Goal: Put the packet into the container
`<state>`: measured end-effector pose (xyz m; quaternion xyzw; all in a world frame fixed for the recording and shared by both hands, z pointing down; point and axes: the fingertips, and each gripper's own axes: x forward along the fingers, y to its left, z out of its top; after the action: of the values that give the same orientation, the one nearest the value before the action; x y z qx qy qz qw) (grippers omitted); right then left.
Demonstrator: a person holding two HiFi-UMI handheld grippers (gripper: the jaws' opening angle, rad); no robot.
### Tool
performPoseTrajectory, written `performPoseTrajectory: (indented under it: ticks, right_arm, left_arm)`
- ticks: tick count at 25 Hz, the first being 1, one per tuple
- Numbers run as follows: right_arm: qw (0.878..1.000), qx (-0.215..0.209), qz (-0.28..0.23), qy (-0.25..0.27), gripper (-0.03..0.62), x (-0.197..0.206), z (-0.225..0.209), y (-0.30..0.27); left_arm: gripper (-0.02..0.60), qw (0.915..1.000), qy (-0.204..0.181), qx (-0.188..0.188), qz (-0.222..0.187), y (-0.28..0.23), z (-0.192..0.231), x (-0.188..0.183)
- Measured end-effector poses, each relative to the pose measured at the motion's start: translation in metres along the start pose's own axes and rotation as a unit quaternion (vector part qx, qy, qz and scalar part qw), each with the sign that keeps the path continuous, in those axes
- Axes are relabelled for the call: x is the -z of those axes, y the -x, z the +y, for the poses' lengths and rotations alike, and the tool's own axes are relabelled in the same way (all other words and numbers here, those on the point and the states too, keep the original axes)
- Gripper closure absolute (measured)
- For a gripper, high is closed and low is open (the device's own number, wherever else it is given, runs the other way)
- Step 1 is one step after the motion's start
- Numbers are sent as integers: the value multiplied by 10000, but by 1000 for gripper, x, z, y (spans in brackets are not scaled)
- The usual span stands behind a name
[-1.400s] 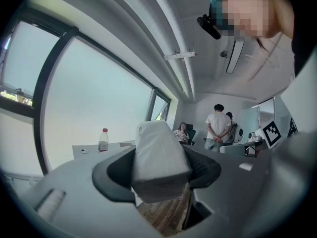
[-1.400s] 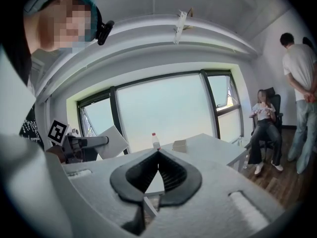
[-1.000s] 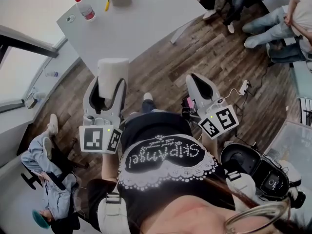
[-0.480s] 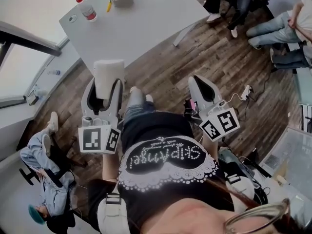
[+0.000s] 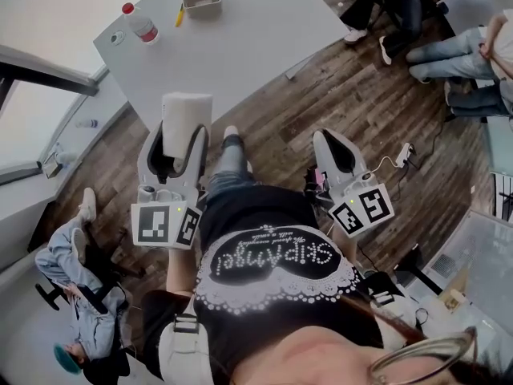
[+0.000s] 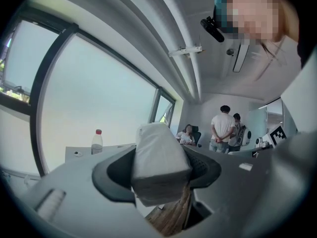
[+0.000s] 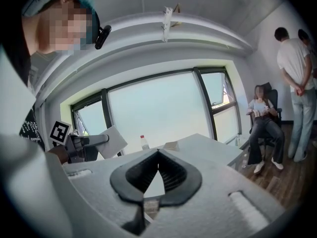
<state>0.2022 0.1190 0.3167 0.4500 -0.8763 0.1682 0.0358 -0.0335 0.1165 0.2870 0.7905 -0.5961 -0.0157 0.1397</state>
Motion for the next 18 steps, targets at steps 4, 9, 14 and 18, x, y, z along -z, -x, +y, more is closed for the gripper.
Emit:
performPoseTrajectory:
  ticks: [4,9,14,18]
  right_arm:
    - [10000,67,-4,47,592,-17,-10,-31]
    - [9997,138,-44,174,591,-44,-21,-61]
    - [9996,228,63,137,592,-49,-29,-82]
    - [9997,193,95,111,591,-52,-34,-99]
  left_arm:
    - [304,9999,72,116,14,-34,16,-9]
    - [304,9996,80,271,19,-70,29,-26]
    - [304,9993,96,365,65,-96,38,-35]
    - [304,9988,112,448,140,-113,41,-35]
